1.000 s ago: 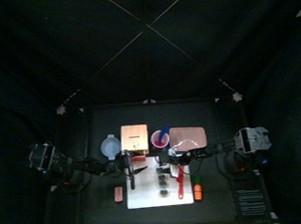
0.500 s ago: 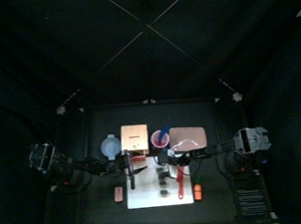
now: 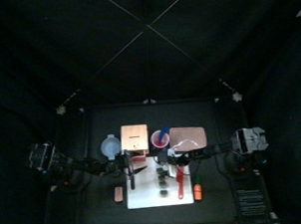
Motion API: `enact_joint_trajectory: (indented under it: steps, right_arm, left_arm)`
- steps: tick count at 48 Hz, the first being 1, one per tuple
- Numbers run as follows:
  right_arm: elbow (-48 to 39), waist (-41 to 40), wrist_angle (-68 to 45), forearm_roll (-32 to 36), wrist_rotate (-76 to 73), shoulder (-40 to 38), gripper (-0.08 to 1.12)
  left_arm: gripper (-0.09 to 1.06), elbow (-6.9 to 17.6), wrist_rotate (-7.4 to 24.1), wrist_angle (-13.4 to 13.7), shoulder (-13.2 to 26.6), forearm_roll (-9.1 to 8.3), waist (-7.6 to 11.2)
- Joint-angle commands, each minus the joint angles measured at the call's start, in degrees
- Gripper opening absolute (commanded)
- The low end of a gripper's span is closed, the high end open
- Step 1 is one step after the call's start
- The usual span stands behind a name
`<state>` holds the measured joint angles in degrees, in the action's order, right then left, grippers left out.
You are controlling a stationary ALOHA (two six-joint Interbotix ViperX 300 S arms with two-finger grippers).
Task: Place sushi on board then cut the sushi with the knife then place the pieces on the plate
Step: Place the 4 sushi pieces on the plate
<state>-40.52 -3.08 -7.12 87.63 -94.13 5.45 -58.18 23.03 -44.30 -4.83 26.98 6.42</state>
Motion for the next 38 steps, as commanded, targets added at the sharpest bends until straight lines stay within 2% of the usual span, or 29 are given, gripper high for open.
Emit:
enact_joint_trajectory:
  steps: [1,20,24,33,38]
  right_arm:
    - [0.53,-0.26,0.18,-0.35,0.09,-0.53,0.98]
    - [0.53,-0.53,0.26,-1.41,0.09,0.53,0.96]
    - [0.62,-0.44,0.26,-1.76,0.09,0.7,0.89]
    - [0.88,-0.44,0.44,-1.93,0.09,0.7,0.66]
    - [0.97,-0.53,0.44,-2.11,0.09,0.09,0.61]
  left_arm:
    - [0.96,0.53,0.0,-0.26,-0.35,0.09,0.0]
    - [0.96,0.7,0.09,-0.26,-0.35,0.09,0.09]
    - [0.96,0.7,0.18,-0.26,-0.44,0.18,0.18]
    - [0.96,0.7,0.18,-0.26,-0.44,0.09,0.18]
    - [0.96,0.88,0.18,-0.26,-0.44,0.09,0.18]
